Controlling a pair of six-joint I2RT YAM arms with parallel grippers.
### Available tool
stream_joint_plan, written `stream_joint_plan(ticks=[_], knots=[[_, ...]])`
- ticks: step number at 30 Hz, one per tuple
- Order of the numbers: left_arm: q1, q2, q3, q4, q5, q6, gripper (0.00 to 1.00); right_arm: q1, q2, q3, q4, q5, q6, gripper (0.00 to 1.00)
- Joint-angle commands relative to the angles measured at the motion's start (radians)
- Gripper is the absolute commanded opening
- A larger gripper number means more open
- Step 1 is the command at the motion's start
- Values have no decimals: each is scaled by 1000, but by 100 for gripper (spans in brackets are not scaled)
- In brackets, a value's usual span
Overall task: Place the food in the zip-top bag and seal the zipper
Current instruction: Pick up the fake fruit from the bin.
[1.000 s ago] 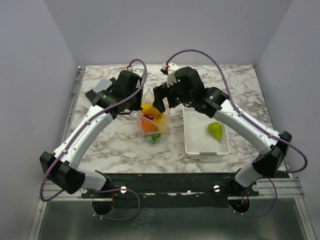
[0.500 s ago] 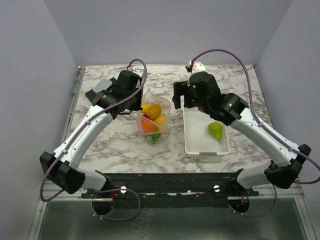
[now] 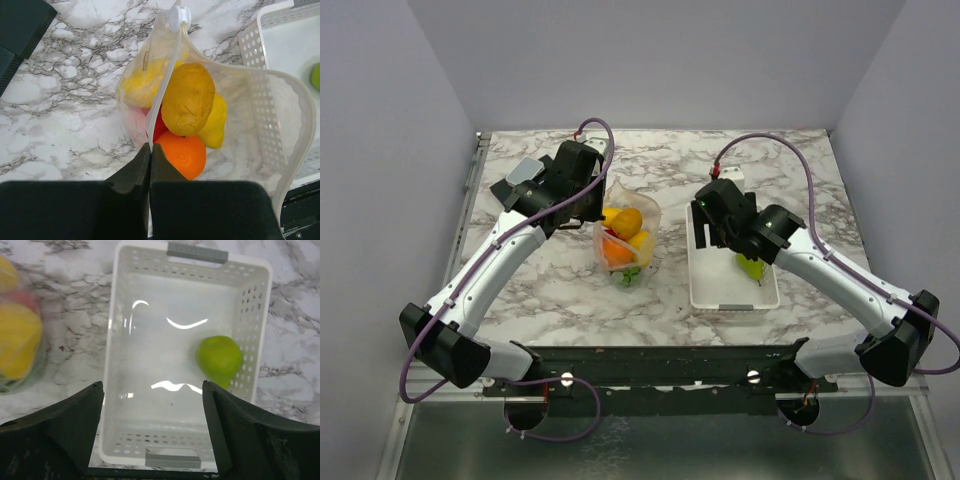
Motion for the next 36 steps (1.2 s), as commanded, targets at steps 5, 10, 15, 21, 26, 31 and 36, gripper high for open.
stream_joint_plan(ticks=[5,10,15,21,26,31,36], knots=[[0,-24,-6,24,21,-9,0,-93,4,-134,-28,9,37,92],[-1,-23,-8,25,21,-10,0,-147,44,-182,7,-7,15,97],[0,-25,-8,24,20,-10,0,-186,103,-208,37,11,0,100],[0,-26,-13,23,14,-5,0,-224,171,-218,77,43,-16,100],[0,-23,-11,23,12,-1,0,-237,222,-203,86,76,-25,100],[0,-23,-8,22,8,-1,0,-249,262,-197,96,93,-27,100],[0,-21,-6,19,4,3,0,-254,298,-191,91,148,-15,100]])
